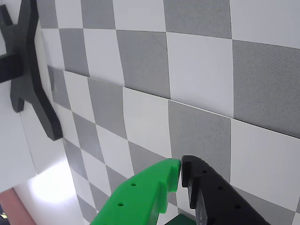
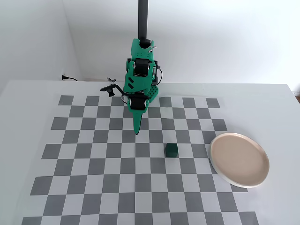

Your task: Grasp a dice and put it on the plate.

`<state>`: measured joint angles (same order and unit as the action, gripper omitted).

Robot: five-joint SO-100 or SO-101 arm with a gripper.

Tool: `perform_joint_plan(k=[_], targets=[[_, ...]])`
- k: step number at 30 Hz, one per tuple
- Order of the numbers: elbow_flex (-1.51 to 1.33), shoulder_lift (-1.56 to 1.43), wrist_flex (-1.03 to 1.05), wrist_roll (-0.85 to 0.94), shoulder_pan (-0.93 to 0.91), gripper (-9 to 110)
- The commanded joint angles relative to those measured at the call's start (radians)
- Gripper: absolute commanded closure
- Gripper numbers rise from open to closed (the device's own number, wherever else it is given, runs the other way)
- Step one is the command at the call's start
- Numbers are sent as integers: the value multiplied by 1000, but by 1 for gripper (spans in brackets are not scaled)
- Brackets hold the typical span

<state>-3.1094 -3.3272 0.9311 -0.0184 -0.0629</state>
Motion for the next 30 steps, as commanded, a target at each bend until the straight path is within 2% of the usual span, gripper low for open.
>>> perform_joint_plan(k=[1,14,21,26,29,30], targets=[[18,-9,20,-44,77,106],[15,-9,0,11,89,106],[15,-6,-40,454,176,106],[15,-5,38,772,241,106],[15,-3,103,1037,301,106],[15,-3,109,1069,318,106]])
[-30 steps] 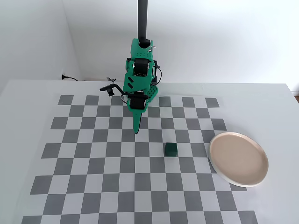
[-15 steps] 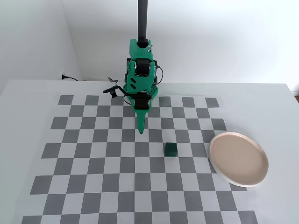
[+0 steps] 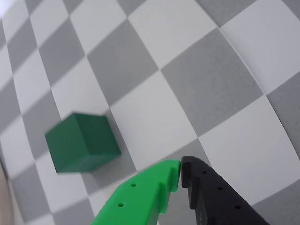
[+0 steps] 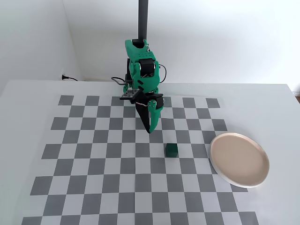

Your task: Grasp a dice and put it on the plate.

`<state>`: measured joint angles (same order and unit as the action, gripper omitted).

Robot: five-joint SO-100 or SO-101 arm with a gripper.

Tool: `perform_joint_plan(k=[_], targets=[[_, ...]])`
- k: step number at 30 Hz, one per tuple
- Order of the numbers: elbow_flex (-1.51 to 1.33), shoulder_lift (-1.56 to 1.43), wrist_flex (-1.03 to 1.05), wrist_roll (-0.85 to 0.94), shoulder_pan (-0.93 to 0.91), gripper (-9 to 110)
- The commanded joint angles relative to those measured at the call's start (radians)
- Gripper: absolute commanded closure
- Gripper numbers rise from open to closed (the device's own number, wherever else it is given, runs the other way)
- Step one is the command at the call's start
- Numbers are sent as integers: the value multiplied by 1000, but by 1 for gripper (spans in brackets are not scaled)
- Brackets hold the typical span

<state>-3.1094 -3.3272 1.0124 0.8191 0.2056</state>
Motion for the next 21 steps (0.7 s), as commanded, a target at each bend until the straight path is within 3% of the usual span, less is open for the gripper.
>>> perform_joint_plan(k=[1,16,21], targets=[[15,-3,32,255,60,106],[18,-3,-15,867,25,106],[28,-3,-21,957,46,102]])
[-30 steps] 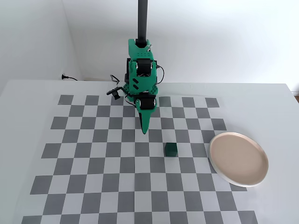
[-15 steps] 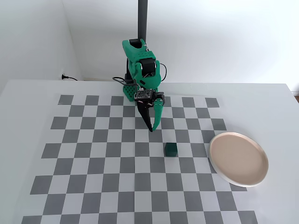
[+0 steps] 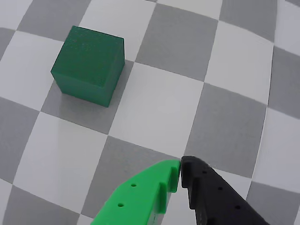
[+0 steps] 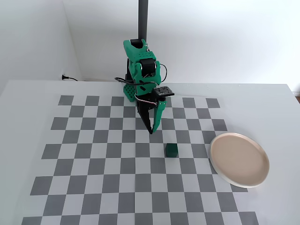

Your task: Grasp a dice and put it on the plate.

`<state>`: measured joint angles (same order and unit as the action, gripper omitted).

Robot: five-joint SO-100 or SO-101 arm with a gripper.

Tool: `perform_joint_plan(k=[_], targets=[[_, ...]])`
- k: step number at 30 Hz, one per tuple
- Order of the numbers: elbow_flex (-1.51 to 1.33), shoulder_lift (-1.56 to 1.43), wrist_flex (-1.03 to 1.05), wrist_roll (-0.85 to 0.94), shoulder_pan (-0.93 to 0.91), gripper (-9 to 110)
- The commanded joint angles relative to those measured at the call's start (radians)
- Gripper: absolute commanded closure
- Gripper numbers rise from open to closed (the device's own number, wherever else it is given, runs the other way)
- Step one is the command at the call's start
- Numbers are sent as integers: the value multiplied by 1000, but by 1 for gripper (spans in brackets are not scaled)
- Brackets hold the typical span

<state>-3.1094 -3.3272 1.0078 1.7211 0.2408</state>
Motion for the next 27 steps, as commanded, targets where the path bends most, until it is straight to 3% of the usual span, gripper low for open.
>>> perform_joint_plan(k=[1,19,27], targets=[[31,-3,-15,54,18,97],[61,15,-61,49,109,86],[241,383,-190,-17,118,84]])
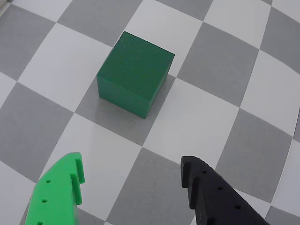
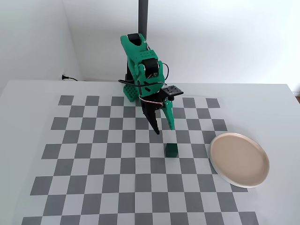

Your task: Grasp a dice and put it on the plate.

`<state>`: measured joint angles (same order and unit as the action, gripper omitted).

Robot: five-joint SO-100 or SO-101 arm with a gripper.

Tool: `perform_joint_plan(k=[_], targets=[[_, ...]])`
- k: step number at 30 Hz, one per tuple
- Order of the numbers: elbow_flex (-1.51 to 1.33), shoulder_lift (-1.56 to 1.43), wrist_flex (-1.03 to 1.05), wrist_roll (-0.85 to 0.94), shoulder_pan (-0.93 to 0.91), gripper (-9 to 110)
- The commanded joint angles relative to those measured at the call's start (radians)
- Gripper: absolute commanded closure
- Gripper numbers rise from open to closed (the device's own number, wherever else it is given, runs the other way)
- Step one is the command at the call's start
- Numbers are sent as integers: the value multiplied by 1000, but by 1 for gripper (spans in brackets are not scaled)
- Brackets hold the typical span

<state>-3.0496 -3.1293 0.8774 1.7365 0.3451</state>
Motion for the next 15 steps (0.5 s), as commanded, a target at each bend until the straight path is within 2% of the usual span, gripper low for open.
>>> perform_joint_plan(k=[1,15], targets=[[225,259,-78,-44,14,84],[620,940,-239,-95,23,82]])
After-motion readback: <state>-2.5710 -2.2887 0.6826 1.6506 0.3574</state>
